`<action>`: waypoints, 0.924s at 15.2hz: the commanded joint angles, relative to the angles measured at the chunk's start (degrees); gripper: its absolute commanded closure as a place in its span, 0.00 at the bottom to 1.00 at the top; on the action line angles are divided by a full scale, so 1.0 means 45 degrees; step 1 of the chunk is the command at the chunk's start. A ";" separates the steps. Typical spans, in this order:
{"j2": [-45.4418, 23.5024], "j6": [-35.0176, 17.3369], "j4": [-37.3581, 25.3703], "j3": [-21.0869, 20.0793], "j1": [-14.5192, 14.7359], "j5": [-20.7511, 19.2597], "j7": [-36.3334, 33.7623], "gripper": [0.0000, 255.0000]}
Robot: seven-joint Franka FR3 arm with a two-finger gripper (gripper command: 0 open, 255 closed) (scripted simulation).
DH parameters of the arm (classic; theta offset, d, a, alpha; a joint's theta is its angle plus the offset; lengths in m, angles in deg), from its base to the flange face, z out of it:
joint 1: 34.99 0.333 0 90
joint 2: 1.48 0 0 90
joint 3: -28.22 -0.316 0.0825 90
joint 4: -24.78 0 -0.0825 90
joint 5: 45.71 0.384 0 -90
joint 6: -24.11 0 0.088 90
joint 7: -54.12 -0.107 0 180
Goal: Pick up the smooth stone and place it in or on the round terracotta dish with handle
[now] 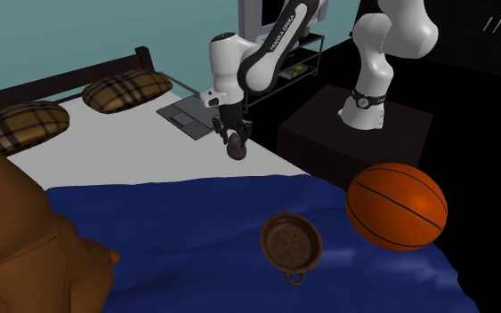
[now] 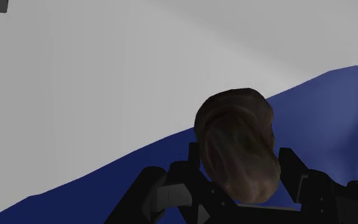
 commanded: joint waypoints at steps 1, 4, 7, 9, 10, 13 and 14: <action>0.0264 0.0217 0.0025 0.0147 0.0098 -0.0209 -0.0152 1.00; 0.0703 0.0565 0.0071 0.0373 0.0262 -0.0555 -0.0415 1.00; 0.1133 0.0923 0.0090 0.0582 0.0413 -0.0906 -0.0681 1.00; 0.1330 0.0937 0.0203 0.0571 0.0696 -0.1041 -0.1067 1.00; 0.1416 0.0871 0.0300 0.0512 0.0945 -0.1091 -0.1391 1.00; 0.1614 0.0708 0.0504 0.0313 0.1668 -0.1232 -0.2375 1.00; 0.1660 0.0666 0.0542 0.0242 0.1903 -0.1275 -0.2705 1.00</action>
